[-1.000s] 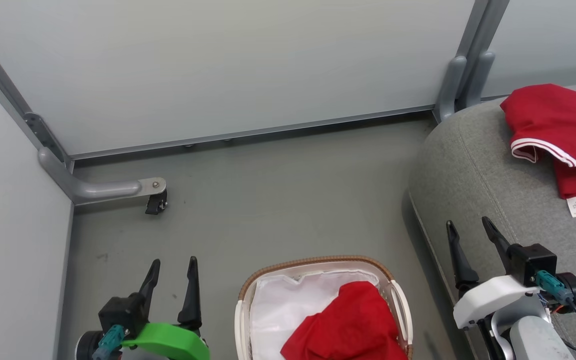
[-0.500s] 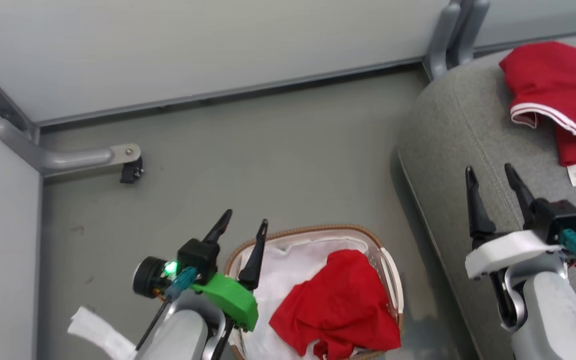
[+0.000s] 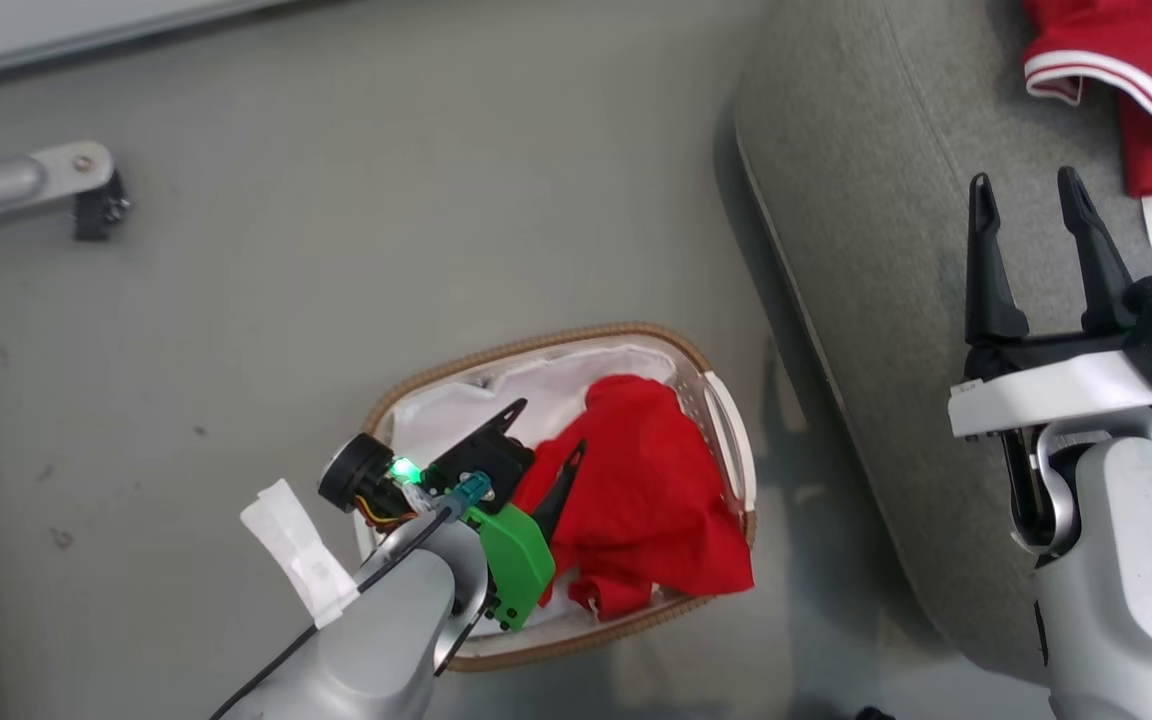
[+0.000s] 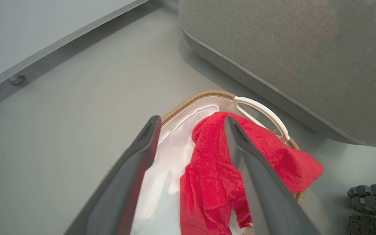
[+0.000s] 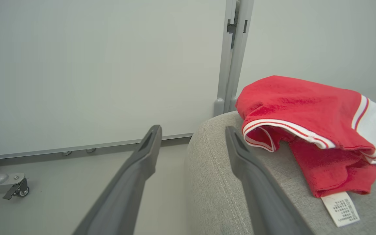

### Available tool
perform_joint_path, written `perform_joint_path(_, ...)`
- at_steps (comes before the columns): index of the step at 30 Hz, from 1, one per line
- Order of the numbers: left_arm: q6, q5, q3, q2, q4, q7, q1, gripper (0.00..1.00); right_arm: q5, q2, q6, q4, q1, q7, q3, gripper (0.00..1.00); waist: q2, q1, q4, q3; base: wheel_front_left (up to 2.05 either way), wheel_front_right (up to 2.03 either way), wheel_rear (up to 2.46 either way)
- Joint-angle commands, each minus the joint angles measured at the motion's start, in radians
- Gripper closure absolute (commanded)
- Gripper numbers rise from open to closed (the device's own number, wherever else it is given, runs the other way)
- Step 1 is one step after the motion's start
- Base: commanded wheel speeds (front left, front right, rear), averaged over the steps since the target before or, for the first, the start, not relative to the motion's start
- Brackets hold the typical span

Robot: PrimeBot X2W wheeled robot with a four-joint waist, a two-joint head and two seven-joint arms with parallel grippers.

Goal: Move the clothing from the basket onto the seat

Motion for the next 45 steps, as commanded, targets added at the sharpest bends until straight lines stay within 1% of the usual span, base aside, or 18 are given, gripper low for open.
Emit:
perform_joint_path(1, -0.004, -0.013, -0.024, 0.007, 0.018, 0.002, -0.028, 0.00, 0.007, -0.001, -0.001, -0.013, -0.023, -0.005, 0.008, 0.00, 0.0000, 0.0000, -0.100, 0.138, 0.00, 0.00, 0.00)
perform_joint_path(4, -0.004, -0.029, -0.094, 0.007, 0.062, 0.017, -0.049, 0.00, 0.018, -0.002, -0.001, -0.035, -0.032, -0.005, 0.023, 0.00, 0.0000, 0.0000, -0.127, 0.181, 0.00, 0.00, 0.00)
perform_joint_path(8, -0.004, -0.039, -0.155, 0.008, 0.130, 0.033, -0.084, 0.00, 0.040, -0.001, -0.001, -0.066, -0.051, -0.005, 0.044, 0.00, 0.0000, 0.0000, -0.157, 0.241, 0.00, 0.00, 0.00)
perform_joint_path(10, -0.004, -0.029, -0.180, 0.007, 0.168, 0.045, -0.100, 0.00, 0.051, -0.001, -0.001, -0.079, -0.060, -0.005, 0.057, 0.00, 0.0000, 0.0000, -0.173, 0.273, 0.00, 0.00, 0.00)
perform_joint_path(13, -0.004, 0.014, -0.231, 0.008, 0.241, 0.055, -0.134, 0.00, 0.059, -0.001, -0.001, -0.097, -0.075, -0.005, 0.075, 0.00, 0.0000, 0.0000, -0.195, 0.313, 0.00, 0.00, 0.00)
perform_joint_path(20, 0.001, 0.011, -0.244, 0.017, 0.343, 0.041, -0.174, 0.00, 0.080, -0.001, -0.001, -0.119, -0.101, -0.005, 0.126, 0.00, 0.0000, 0.0000, -0.247, 0.386, 0.00, 0.00, 0.00)
perform_joint_path(30, 0.025, -0.002, -0.246, 0.046, 0.389, 0.047, -0.214, 0.00, 0.122, -0.001, -0.001, -0.154, -0.139, -0.005, 0.164, 0.00, 0.0000, 0.0000, -0.302, 0.464, 0.00, 0.00, 0.00)
perform_joint_path(34, 0.049, -0.009, -0.236, 0.059, 0.399, 0.052, -0.220, 0.00, 0.131, -0.001, -0.001, -0.173, -0.148, -0.005, 0.173, 0.00, 0.0000, 0.0000, -0.318, 0.479, 0.00, 0.00, 0.00)
perform_joint_path(40, 0.097, -0.033, -0.215, 0.072, 0.406, 0.067, -0.234, 0.00, 0.140, -0.001, -0.001, -0.212, -0.158, -0.005, 0.182, 0.00, 0.0000, 0.0000, -0.332, 0.493, 0.00, 0.00, 0.00)
perform_joint_path(41, 0.107, -0.039, -0.212, 0.073, 0.407, 0.070, -0.237, 0.11, 0.139, -0.001, -0.001, -0.217, -0.158, -0.005, 0.184, 0.00, 0.0000, 0.0000, -0.332, 0.495, 0.00, 0.00, 0.00)
perform_joint_path(42, 0.113, -0.043, -0.209, 0.073, 0.408, 0.072, -0.240, 0.33, 0.138, -0.001, -0.001, -0.221, -0.158, -0.005, 0.184, 0.00, 0.0000, 0.0000, -0.332, 0.497, 0.00, 0.00, 0.00)
perform_joint_path(43, 0.122, -0.050, -0.204, 0.072, 0.408, 0.072, -0.242, 0.59, 0.137, -0.001, -0.001, -0.225, -0.158, -0.005, 0.185, 0.00, 0.0000, 0.0000, -0.332, 0.498, 0.00, 0.00, 0.00)
perform_joint_path(44, 0.127, -0.055, -0.200, 0.072, 0.409, 0.070, -0.243, 0.75, 0.137, -0.001, -0.001, -0.227, -0.159, -0.005, 0.186, 0.00, 0.0000, 0.0000, -0.331, 0.498, 0.00, 0.00, 0.00)
perform_joint_path(45, 0.130, -0.060, -0.196, 0.070, 0.409, 0.067, -0.244, 0.95, 0.136, -0.001, -0.001, -0.230, -0.160, -0.005, 0.186, 0.00, 0.0000, 0.0000, -0.330, 0.498, 0.00, 0.00, 0.00)
